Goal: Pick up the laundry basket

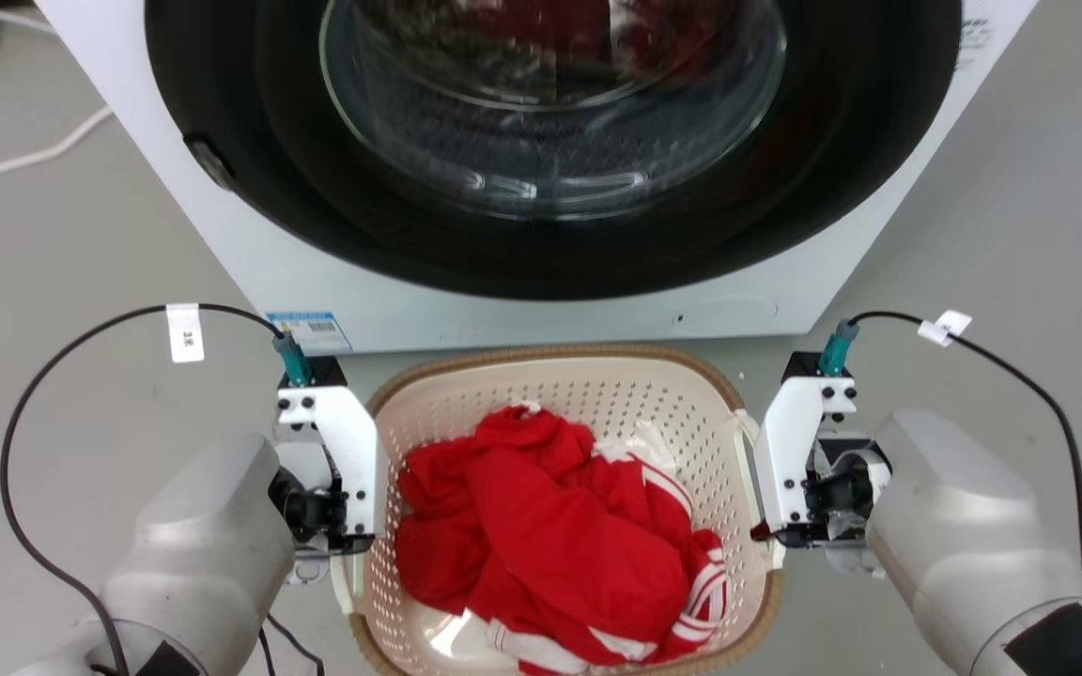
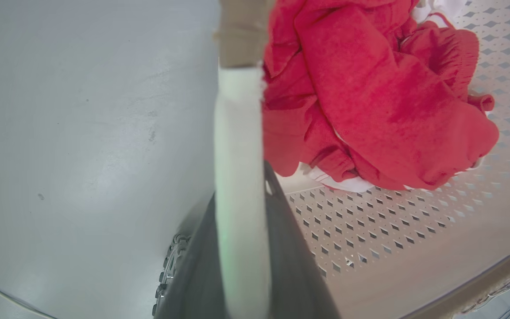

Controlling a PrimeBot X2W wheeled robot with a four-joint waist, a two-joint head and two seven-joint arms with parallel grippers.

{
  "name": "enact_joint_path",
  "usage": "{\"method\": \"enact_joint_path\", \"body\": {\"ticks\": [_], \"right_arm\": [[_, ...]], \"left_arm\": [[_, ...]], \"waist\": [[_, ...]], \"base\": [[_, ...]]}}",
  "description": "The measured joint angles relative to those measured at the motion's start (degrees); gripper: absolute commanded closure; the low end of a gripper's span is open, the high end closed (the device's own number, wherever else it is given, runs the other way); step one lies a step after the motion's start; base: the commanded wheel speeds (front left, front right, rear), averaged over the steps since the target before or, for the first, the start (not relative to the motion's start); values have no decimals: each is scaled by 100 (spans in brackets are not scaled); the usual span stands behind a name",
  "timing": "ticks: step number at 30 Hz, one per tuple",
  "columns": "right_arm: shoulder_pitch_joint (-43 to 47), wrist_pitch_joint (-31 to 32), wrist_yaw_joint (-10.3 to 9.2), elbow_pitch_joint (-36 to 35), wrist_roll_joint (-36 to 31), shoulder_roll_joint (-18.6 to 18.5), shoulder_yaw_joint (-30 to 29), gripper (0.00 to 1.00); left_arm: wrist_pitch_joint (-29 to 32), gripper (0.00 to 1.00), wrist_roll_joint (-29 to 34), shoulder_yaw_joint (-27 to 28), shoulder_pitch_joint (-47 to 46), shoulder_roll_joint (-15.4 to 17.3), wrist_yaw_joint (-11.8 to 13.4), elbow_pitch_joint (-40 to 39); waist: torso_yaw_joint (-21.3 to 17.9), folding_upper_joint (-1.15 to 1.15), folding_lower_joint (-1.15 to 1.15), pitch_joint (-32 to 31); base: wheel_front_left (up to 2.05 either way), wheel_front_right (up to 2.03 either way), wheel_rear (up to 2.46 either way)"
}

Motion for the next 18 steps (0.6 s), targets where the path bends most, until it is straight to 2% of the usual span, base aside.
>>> {"method": "enact_joint_path", "body": {"ticks": [18], "right_arm": [[728, 612, 0, 3, -244, -7, -243, 100]], "left_arm": [[579, 100, -312, -85, 704, -231, 0, 235]], "waist": [[-71, 0, 0, -1377]], "base": [[0, 0, 0]]}}
